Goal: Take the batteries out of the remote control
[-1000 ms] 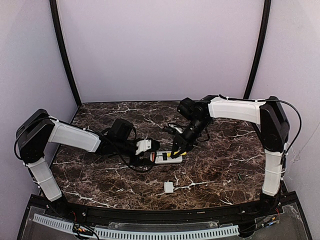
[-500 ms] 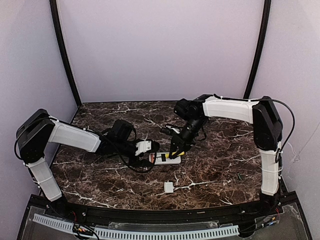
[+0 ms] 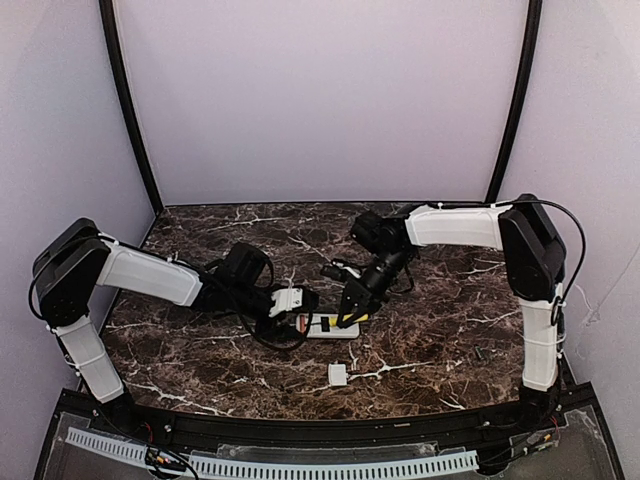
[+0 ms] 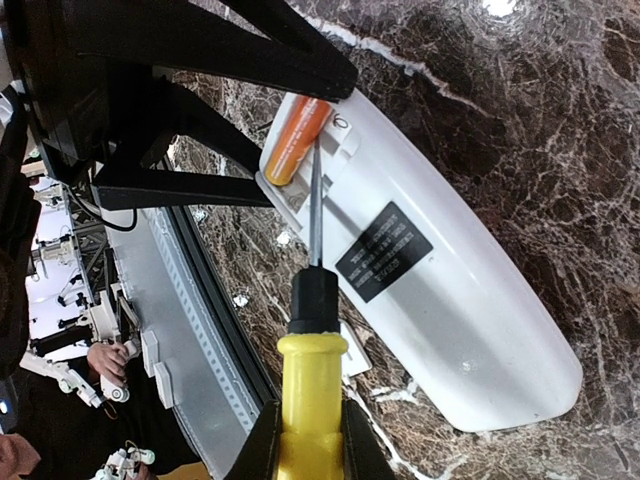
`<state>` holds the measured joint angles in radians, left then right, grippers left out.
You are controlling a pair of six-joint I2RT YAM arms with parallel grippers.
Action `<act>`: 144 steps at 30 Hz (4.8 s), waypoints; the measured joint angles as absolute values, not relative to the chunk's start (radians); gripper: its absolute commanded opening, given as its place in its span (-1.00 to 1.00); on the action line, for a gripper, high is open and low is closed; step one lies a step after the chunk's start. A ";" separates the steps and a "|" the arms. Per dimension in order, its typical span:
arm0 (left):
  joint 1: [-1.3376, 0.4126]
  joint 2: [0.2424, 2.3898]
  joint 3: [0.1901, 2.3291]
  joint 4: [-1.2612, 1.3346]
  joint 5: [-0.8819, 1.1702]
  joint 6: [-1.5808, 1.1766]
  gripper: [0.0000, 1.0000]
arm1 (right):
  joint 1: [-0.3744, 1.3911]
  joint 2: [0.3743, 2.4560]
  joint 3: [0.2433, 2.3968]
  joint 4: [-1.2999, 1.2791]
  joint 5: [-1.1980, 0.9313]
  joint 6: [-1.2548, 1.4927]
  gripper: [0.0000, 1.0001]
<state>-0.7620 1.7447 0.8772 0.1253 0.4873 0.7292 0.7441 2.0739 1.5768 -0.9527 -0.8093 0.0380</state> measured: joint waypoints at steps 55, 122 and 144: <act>-0.786 1.744 0.848 0.220 0.511 0.684 -0.38 | 0.723 2.015 1.511 -0.893 -0.786 0.076 -1.00; -0.797 1.747 0.835 0.282 0.516 0.651 -0.46 | 0.728 1.933 1.439 -0.873 -0.760 0.178 -1.00; -0.797 1.747 0.835 0.284 0.543 0.650 -0.47 | 0.733 1.928 1.426 -0.838 -0.775 0.149 -1.00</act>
<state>-0.7971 1.7466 0.8349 0.2840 0.5430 0.6498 0.7326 1.9282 1.4261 -0.8379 -0.7750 0.1493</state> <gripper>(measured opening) 0.564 0.136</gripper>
